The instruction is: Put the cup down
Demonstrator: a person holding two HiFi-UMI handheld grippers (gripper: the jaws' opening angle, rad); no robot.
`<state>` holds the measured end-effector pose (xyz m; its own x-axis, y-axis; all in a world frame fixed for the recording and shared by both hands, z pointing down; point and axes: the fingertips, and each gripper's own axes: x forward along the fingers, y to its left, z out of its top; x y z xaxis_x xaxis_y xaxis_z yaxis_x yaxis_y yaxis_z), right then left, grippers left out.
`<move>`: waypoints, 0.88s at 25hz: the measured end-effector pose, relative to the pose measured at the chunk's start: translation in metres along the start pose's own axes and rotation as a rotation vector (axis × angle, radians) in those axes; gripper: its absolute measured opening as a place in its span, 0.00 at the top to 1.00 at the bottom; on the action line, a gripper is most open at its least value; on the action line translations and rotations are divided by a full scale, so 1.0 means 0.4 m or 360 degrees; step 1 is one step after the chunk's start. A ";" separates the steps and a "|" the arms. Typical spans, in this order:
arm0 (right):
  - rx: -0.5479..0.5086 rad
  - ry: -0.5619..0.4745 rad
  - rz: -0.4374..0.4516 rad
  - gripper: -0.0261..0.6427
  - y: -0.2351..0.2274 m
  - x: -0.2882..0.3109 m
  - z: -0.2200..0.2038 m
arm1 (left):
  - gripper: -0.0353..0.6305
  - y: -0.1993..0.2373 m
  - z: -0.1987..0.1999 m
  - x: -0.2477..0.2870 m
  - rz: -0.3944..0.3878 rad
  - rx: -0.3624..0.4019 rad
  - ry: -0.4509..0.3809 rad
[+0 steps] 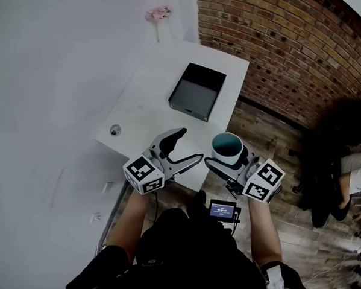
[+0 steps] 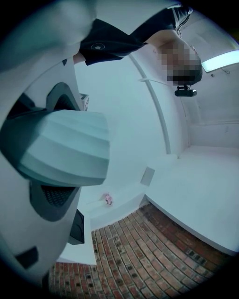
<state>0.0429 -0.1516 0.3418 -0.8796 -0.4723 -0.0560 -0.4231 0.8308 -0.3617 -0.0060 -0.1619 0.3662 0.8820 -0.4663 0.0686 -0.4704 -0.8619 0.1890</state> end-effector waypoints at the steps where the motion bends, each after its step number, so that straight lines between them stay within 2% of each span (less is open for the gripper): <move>1: 0.0003 0.0003 0.0006 0.36 -0.007 0.002 0.001 | 0.38 0.004 0.000 0.005 0.0004 -0.0003 0.0000; 9: 0.0033 0.0019 0.0047 0.36 -0.033 0.033 0.003 | 0.38 0.036 -0.004 0.014 0.0029 -0.0034 0.0011; 22: 0.0022 0.0024 0.0008 0.36 -0.030 0.080 0.020 | 0.38 0.084 0.024 -0.006 -0.0016 -0.0028 0.0012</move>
<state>0.0214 -0.1789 0.3369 -0.8851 -0.4633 -0.0440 -0.4154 0.8291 -0.3741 -0.0243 -0.1915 0.3631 0.8870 -0.4559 0.0736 -0.4608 -0.8631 0.2067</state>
